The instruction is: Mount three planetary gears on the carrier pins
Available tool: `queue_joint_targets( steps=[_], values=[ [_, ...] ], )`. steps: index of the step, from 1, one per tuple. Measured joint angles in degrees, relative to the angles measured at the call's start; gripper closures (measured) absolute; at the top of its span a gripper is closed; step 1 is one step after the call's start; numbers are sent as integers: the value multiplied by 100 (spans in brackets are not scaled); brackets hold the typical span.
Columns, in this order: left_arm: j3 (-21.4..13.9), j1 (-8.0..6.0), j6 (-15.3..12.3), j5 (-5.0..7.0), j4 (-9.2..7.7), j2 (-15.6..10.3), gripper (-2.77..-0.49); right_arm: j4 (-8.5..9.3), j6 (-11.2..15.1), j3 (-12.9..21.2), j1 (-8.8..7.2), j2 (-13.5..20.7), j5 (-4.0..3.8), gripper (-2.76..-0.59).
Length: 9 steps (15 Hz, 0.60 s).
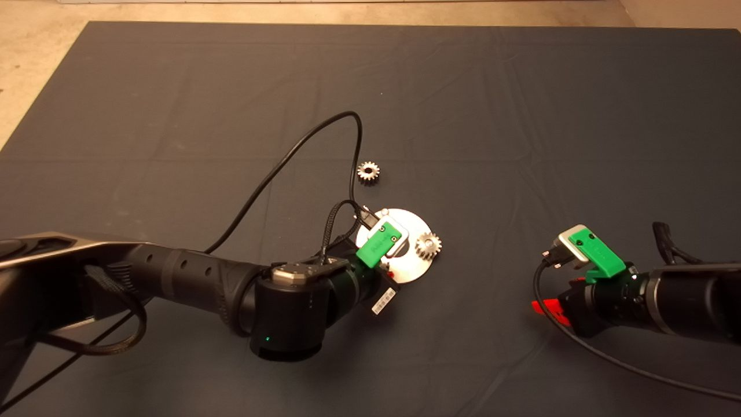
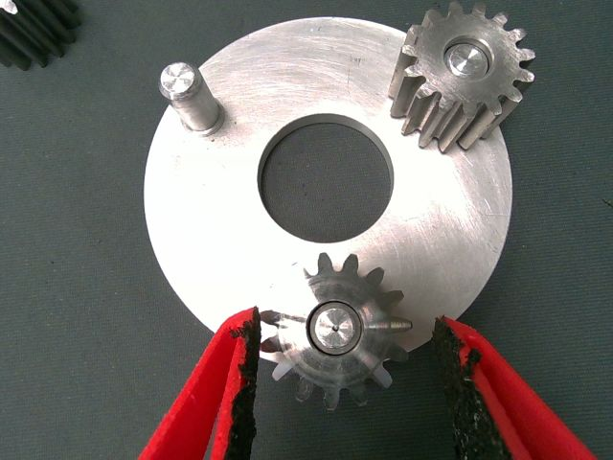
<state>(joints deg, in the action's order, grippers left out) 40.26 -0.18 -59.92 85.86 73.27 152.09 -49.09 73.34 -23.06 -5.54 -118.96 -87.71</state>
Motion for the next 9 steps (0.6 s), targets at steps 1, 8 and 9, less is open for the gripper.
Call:
queue_joint_targets(
  steps=[1, 8, 9],
  values=[
    [-85, 0, 0, 33, -2, -8, -116, 0, 0, 0, 0, 27, 1, -192],
    [-692, -288, -48, 146, -646, -51, -131, 0, -2, 0, 0, 43, 4, -192],
    [-713, -353, -50, 147, -746, -120, -131, 0, -2, 0, 0, 44, 1, -192]
  ],
)
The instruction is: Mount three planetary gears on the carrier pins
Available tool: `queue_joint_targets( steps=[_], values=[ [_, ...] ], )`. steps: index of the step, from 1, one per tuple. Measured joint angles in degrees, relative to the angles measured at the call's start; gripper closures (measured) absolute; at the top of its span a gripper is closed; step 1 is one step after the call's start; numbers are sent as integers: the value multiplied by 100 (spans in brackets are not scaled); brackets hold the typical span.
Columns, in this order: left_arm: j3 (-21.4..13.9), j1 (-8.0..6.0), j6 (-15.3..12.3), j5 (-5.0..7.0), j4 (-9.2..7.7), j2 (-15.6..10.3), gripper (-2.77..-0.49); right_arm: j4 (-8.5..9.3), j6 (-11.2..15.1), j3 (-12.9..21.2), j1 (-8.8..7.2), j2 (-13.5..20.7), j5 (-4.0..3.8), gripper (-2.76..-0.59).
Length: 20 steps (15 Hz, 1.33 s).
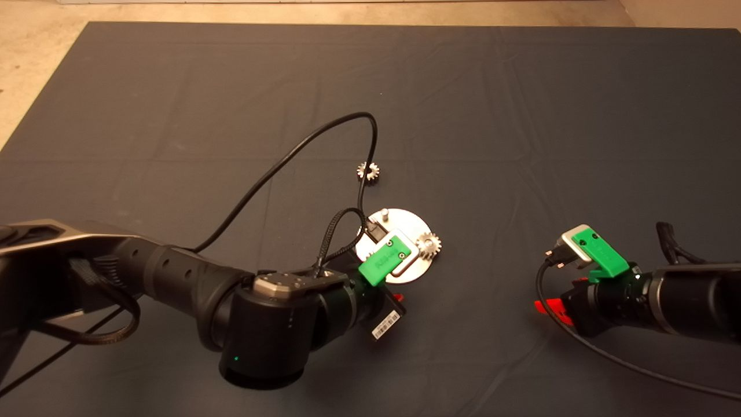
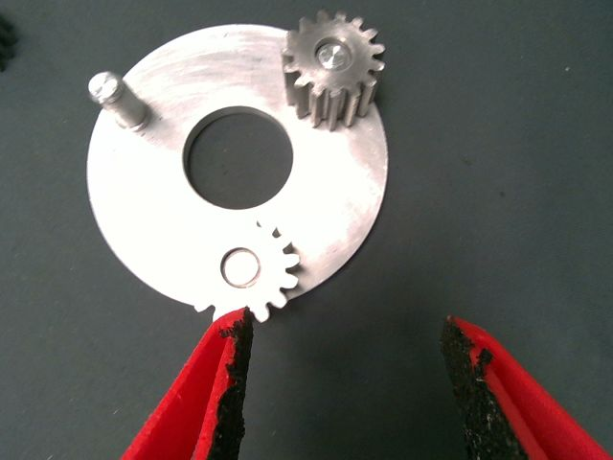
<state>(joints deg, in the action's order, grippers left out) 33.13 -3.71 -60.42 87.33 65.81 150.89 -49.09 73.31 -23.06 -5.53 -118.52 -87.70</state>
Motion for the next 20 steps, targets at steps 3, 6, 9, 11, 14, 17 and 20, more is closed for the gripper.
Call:
queue_joint_targets(
  steps=[3, 6, 9, 11, 14, 17, 20],
  values=[
    [-41, -256, -16, 13, -294, -302, -146, -2, -49, 0, 63, 53, 3, -192],
    [-144, -685, -11, 2, -477, -868, -146, -2, -286, 0, 63, 249, 2, -192],
    [-144, -1065, 158, 42, -690, -1408, -146, -2, -450, 0, 63, 476, 2, -192],
    [-91, -1159, 380, 7, -923, -1554, -146, -3, -472, 0, 69, 645, 117, -192],
    [287, -1254, 495, -223, -957, -1653, -146, -5, -519, 0, 193, 1140, 530, -192],
    [769, -1255, 596, -1223, -1024, -1639, -146, -11, -604, 0, 387, 1378, 601, -192],
    [1461, -1271, 710, -1820, -1030, -1271, -146, -10, -642, 0, 574, 1443, 774, -192]
  ],
)
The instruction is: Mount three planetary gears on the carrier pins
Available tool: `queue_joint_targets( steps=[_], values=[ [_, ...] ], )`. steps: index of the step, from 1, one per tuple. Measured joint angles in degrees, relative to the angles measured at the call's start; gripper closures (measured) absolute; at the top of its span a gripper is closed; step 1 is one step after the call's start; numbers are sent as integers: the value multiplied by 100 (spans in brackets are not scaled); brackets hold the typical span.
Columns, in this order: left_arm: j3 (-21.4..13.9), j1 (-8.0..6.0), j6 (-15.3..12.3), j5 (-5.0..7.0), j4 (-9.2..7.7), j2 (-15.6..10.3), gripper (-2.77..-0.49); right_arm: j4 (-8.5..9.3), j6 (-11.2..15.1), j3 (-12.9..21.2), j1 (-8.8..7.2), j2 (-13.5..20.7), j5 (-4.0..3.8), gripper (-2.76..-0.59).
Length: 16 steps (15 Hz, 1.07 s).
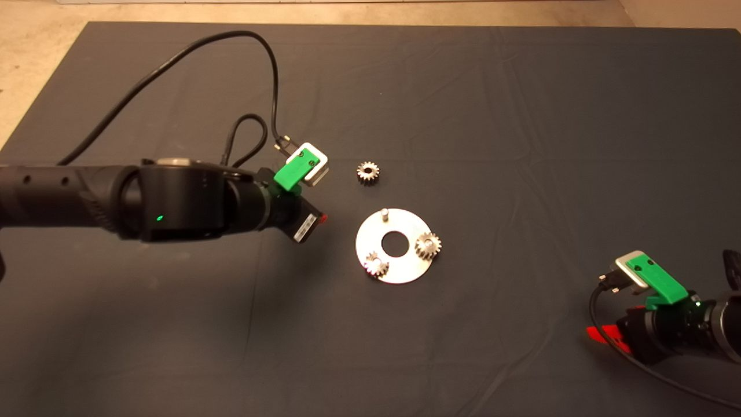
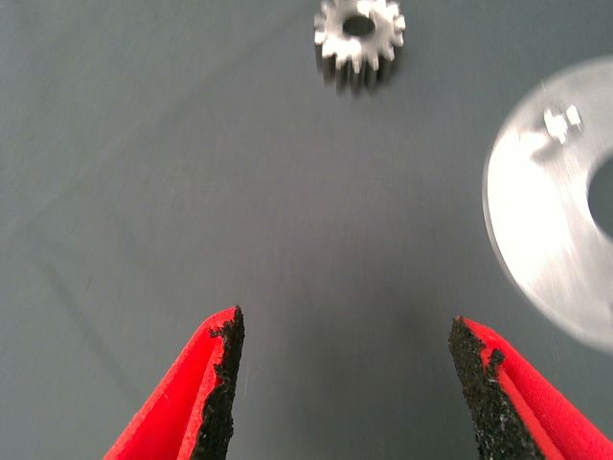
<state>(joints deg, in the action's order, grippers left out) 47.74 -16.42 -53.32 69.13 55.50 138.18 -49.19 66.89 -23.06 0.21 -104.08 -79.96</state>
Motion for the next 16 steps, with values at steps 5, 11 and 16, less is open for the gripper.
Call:
queue_joint_targets(
  steps=[5, 11, 16],
  values=[
    [834, 0, 173, -277, -2, 973, -146, -10, -147, 0, -2, 567, 340, -192],
    [1397, 2, 374, -321, -2, 1364, -146, -12, -336, 2, -5, 758, 734, -192],
    [1599, 4, 374, -529, -2, 1311, -146, -12, -341, 2, -5, 686, 769, -192]
  ],
)
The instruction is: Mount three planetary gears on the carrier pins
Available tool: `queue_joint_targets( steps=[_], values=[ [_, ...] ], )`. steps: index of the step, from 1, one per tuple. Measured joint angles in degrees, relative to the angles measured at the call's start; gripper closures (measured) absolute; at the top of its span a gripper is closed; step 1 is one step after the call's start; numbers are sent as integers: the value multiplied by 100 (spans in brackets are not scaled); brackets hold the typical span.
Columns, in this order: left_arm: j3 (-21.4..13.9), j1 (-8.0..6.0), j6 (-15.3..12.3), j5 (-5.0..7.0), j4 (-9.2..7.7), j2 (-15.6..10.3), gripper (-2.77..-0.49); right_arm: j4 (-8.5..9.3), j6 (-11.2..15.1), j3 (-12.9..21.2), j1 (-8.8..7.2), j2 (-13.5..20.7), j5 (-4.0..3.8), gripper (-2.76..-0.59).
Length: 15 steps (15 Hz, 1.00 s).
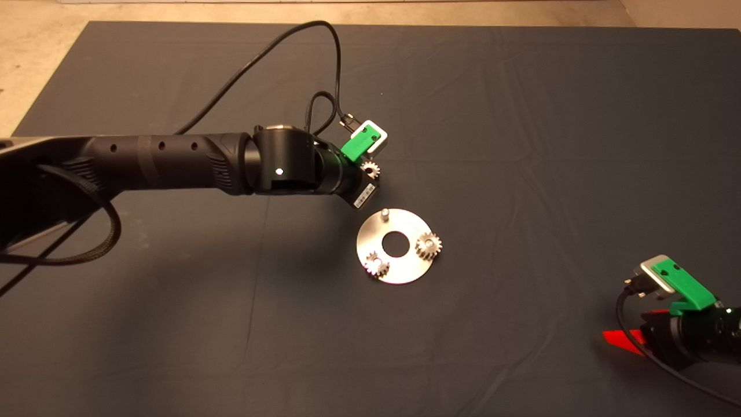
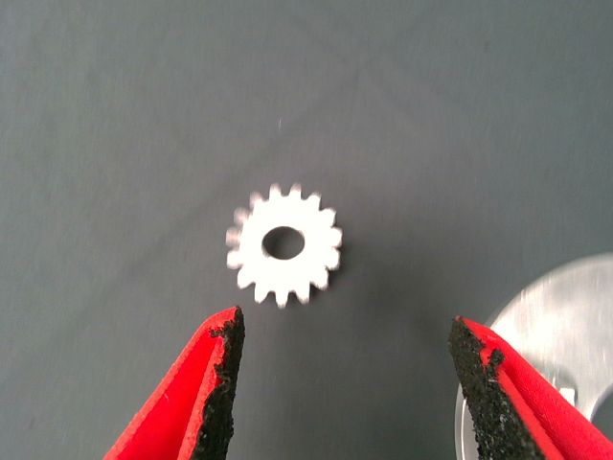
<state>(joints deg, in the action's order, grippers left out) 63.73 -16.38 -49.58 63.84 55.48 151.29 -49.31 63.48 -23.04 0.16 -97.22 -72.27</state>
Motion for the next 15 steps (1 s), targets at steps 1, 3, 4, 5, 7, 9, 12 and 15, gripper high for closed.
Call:
queue_joint_targets(
  steps=[1, 3, 4, 5, 7, 9, 12, 15],
  values=[
    [116, -1, 11, -118, 0, 29, -146, 0, 0, 0, 0, -7, 2, -192],
    [297, 0, 66, -277, 2, 32, -146, 0, -2, 0, 2, -7, -6, -192],
    [352, 1, 159, -296, 2, 45, -146, 0, -2, 0, 0, -7, -2, -192],
    [437, 1, 236, -315, 0, 62, -146, 0, -2, 0, 0, -7, -2, -192],
    [646, 32, 304, -480, 6, 141, -146, 0, -2, 0, 0, -7, 0, -192],
    [729, 142, 325, -644, 2, 202, -146, 0, -2, 0, 0, -7, -6, -192],
    [801, 187, 350, -681, 2, 172, -160, 0, -2, 0, 2, -7, -4, -192],
    [831, 191, 429, -770, 0, 172, -160, 0, -2, 0, 1, -7, 1, -192]
  ],
)
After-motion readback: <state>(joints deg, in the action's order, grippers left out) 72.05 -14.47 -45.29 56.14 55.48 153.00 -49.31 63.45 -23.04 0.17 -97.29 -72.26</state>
